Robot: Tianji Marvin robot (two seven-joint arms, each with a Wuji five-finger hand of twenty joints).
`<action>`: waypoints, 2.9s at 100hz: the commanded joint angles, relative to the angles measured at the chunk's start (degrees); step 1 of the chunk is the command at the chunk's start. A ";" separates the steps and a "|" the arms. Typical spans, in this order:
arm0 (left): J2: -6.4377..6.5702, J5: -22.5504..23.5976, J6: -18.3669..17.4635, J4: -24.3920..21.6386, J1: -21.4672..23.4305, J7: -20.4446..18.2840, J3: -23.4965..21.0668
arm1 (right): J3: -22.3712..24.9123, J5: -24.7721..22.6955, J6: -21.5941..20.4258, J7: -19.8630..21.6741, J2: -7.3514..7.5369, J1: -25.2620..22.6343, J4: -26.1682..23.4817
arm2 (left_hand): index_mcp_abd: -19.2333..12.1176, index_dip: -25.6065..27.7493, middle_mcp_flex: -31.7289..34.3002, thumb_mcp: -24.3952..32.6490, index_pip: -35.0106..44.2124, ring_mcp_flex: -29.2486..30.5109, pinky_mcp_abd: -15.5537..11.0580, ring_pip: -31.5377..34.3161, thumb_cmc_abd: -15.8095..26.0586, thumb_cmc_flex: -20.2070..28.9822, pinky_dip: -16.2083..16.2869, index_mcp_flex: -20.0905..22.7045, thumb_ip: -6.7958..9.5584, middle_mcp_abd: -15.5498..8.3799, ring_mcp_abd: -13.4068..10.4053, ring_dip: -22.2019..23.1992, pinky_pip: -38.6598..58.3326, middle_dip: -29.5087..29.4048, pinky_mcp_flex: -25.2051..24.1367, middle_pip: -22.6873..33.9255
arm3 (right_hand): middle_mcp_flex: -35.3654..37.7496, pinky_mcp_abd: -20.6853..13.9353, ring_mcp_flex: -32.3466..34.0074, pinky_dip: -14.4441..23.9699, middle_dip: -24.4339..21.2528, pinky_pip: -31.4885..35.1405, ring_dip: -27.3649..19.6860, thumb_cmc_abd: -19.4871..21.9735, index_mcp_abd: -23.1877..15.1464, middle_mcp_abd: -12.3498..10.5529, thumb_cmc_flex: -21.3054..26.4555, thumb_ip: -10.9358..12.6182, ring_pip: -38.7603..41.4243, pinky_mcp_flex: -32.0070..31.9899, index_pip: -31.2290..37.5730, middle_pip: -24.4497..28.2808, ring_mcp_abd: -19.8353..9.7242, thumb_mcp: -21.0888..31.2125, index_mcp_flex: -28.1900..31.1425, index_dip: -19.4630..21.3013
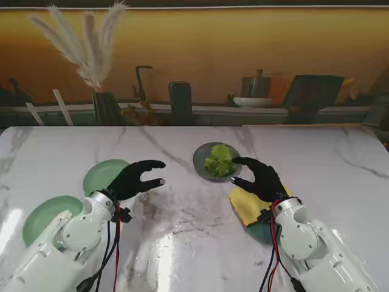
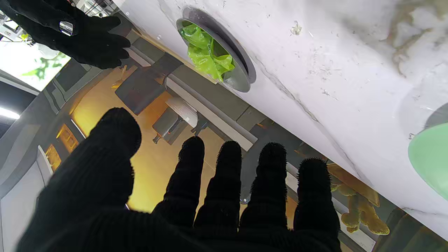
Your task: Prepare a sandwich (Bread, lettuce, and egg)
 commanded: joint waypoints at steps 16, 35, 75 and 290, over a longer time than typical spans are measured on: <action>-0.11 0.09 0.80 -0.42 0.05 -0.12 0.18 | 0.31 -0.33 -0.16 0.10 -0.91 -0.71 -0.63 | -0.68 0.68 -1.07 -1.78 -0.62 -0.63 0.25 -0.47 0.89 0.01 0.15 -1.01 -0.06 -0.22 -0.45 0.05 -0.10 0.80 -1.07 -0.64 | -0.75 0.40 -0.22 1.16 0.28 0.83 0.37 0.92 -0.09 -0.54 0.11 -0.39 0.23 -0.44 -0.04 0.65 -1.37 -0.43 1.52 0.25; -0.06 0.21 0.98 -0.52 0.14 -0.30 0.39 | 0.43 -0.24 -0.31 0.28 -0.87 -0.97 -0.80 | -0.90 0.75 -1.27 -2.34 -0.78 -0.84 0.26 -0.68 0.93 -0.14 0.05 -1.19 -0.08 -0.28 -0.51 -0.01 -0.29 0.79 -1.29 -0.77 | -0.69 0.46 -0.15 1.25 0.26 0.74 0.38 0.90 -0.15 -0.51 0.09 -0.39 0.22 -0.48 -0.13 0.60 -1.39 -0.52 1.44 0.25; 0.36 3.85 3.25 -0.69 -0.16 -0.74 -1.42 | -0.07 0.50 0.31 0.77 -0.92 0.11 -0.04 | -0.42 0.24 -4.65 -5.21 -2.83 -2.76 0.08 -2.16 -0.40 -2.00 -0.06 -3.40 -0.90 -0.61 -0.72 -0.52 -0.71 0.31 -1.71 -2.41 | -0.67 0.43 -0.15 1.48 0.27 0.71 0.40 1.22 -0.15 -0.52 0.31 -0.35 0.17 -0.50 -0.09 0.55 -1.42 -0.61 1.63 0.33; -3.45 5.46 34.92 33.17 -21.72 11.59 1.03 | -0.31 1.24 2.30 4.03 -0.37 -0.46 -0.92 | 2.91 17.91 21.10 27.69 27.30 21.10 2.45 25.84 -16.23 19.68 17.36 3.76 0.45 0.53 4.57 29.19 28.55 34.77 24.19 7.05 | 0.30 0.43 0.53 2.78 0.40 0.98 0.54 2.42 -0.28 -0.52 2.16 0.03 0.56 -0.21 0.12 0.85 -1.18 -2.16 2.15 0.36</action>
